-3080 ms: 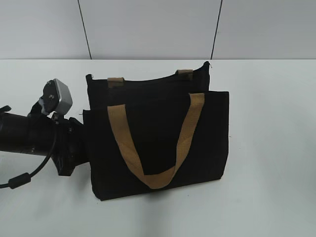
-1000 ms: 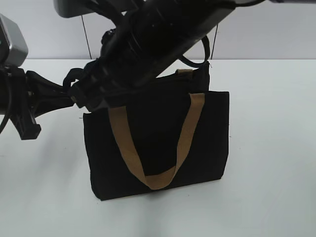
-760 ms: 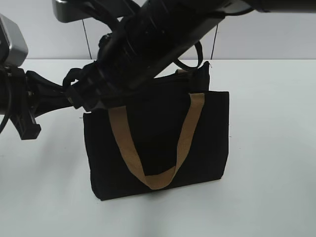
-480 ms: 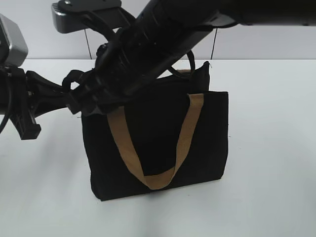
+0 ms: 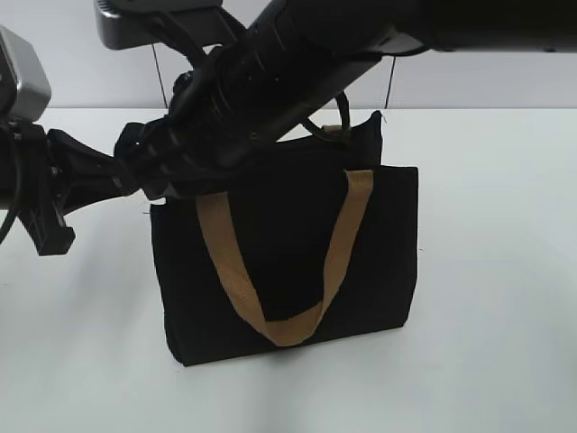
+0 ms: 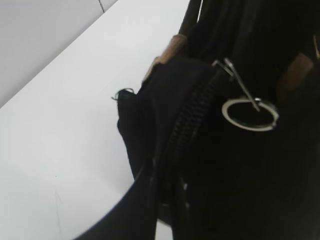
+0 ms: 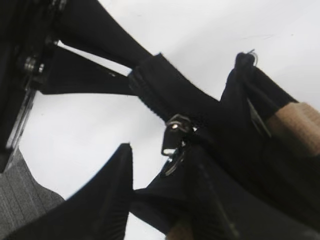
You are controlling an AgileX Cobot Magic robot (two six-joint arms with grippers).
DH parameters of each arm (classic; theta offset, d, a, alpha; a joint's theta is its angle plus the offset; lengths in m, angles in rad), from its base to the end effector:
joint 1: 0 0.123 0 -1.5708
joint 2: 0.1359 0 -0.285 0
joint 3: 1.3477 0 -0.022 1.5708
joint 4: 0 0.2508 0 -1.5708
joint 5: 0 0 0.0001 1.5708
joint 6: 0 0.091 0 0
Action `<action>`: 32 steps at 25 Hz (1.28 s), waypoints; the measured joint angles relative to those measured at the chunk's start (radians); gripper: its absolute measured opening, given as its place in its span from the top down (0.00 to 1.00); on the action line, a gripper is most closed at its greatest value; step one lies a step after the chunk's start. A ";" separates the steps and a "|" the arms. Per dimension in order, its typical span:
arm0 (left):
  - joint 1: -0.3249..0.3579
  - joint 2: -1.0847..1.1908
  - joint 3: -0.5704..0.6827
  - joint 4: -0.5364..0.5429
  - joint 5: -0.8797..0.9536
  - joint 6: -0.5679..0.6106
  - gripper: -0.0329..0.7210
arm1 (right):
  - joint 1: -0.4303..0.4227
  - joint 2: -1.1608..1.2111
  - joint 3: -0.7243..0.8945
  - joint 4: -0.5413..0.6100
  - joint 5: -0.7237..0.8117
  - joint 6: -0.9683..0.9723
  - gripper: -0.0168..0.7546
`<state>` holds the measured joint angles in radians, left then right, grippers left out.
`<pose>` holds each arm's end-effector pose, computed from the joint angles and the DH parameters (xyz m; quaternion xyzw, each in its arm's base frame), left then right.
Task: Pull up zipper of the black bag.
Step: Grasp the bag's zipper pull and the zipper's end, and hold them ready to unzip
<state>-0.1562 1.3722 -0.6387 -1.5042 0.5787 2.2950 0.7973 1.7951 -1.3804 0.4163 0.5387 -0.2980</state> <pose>0.2436 -0.0887 0.2255 0.5080 0.7131 -0.1140 0.4694 0.2695 0.3031 0.2643 -0.3672 0.8517 0.2391 0.2874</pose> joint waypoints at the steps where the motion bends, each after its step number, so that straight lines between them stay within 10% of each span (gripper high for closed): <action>1: 0.000 0.000 0.000 0.000 0.002 0.000 0.92 | 0.000 0.000 0.000 0.000 -0.005 0.009 0.64; 17: 0.000 0.000 0.000 0.000 0.005 0.000 0.92 | 0.000 0.000 0.000 -0.020 -0.001 0.087 0.98; 27: 0.000 0.000 0.000 0.000 0.003 0.000 0.92 | 0.000 -0.013 0.000 -0.046 0.022 0.087 0.97; 32: 0.000 -0.060 0.001 0.000 -0.004 0.000 0.92 | 0.000 -0.014 0.000 -0.049 0.048 0.078 0.74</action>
<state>-0.1562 1.3123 -0.6378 -1.5042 0.5751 2.2950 0.7973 1.7810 -1.3804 0.3677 0.5868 -0.2203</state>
